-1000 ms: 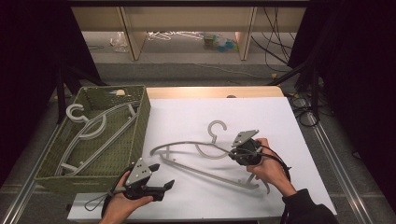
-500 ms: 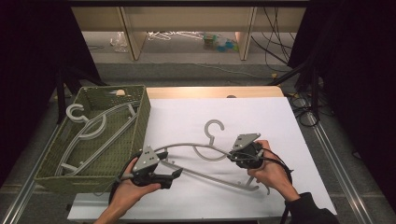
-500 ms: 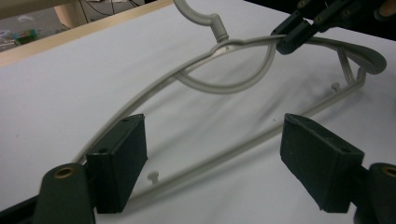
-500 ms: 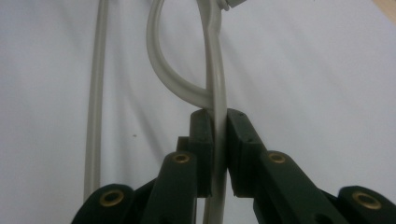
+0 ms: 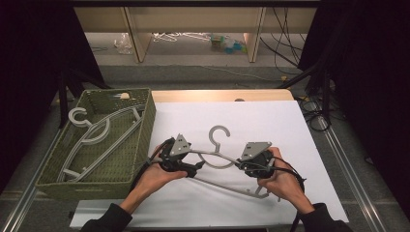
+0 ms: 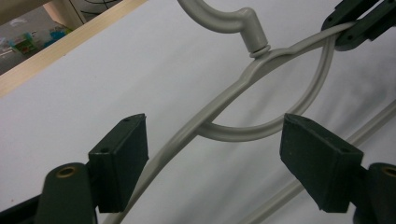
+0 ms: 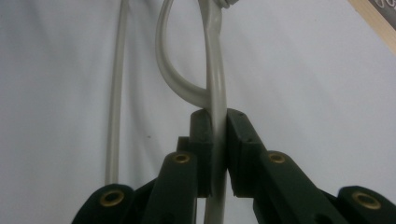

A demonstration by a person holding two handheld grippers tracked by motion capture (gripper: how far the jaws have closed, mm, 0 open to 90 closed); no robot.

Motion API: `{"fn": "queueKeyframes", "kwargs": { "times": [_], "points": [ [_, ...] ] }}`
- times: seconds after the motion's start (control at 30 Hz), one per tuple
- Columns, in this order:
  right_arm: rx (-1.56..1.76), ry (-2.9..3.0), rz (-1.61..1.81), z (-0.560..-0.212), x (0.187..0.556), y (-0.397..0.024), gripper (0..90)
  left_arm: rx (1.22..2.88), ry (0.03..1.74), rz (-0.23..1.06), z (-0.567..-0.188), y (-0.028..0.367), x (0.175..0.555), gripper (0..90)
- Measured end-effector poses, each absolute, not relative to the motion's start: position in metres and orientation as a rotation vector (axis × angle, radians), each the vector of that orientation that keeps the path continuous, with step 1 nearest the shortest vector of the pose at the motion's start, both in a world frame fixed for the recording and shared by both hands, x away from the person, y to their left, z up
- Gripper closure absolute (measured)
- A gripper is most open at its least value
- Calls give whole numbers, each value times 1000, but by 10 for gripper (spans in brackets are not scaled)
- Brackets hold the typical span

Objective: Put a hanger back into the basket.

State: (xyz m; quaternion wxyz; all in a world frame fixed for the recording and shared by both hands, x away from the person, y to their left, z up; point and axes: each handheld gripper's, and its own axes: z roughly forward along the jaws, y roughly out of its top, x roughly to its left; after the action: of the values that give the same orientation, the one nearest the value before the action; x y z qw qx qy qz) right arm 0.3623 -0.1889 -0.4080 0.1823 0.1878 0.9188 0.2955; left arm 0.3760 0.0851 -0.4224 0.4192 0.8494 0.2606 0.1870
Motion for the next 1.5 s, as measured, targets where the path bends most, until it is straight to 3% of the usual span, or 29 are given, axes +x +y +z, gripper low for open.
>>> {"fn": "queueKeyframes", "kwargs": {
  "times": [0.4, 0.47, 0.6, 0.63, 0.7, 0.8, 1.0, 1.3, 1.33, 1.37, 1.5],
  "points": [
    [499, 2588, 836, -406, 359, -188, 823, 2190, 556, 459, -423, 68, 393, 329],
    [494, 2594, 842, -405, 358, -188, 823, 2228, 501, 455, -424, 64, 396, 410],
    [491, 2594, 845, -405, 358, -188, 823, 2245, 449, 447, -424, 60, 397, 461],
    [484, 2594, 844, -405, 358, -188, 823, 2262, 408, 466, -424, 58, 397, 530],
    [484, 2594, 844, -405, 358, -188, 823, 2265, 400, 470, -424, 56, 397, 555],
    [459, 2586, 841, -405, 358, -188, 823, 2324, 316, 523, -421, 54, 394, 662],
    [450, 2566, 873, -404, 358, -189, 808, 2358, 254, 552, -413, 53, 387, 709],
    [474, 2515, 888, -401, 359, -192, 699, 2359, 252, 447, -408, 57, 379, 793],
    [485, 2509, 887, -401, 360, -193, 673, 2355, 258, 426, -407, 58, 378, 793],
    [531, 2484, 904, -402, 361, -194, 592, 2346, 275, 401, -407, 59, 378, 808],
    [576, 2455, 934, -401, 362, -196, 511, 2311, 310, 342, -407, 63, 380, 817]
  ]
}}
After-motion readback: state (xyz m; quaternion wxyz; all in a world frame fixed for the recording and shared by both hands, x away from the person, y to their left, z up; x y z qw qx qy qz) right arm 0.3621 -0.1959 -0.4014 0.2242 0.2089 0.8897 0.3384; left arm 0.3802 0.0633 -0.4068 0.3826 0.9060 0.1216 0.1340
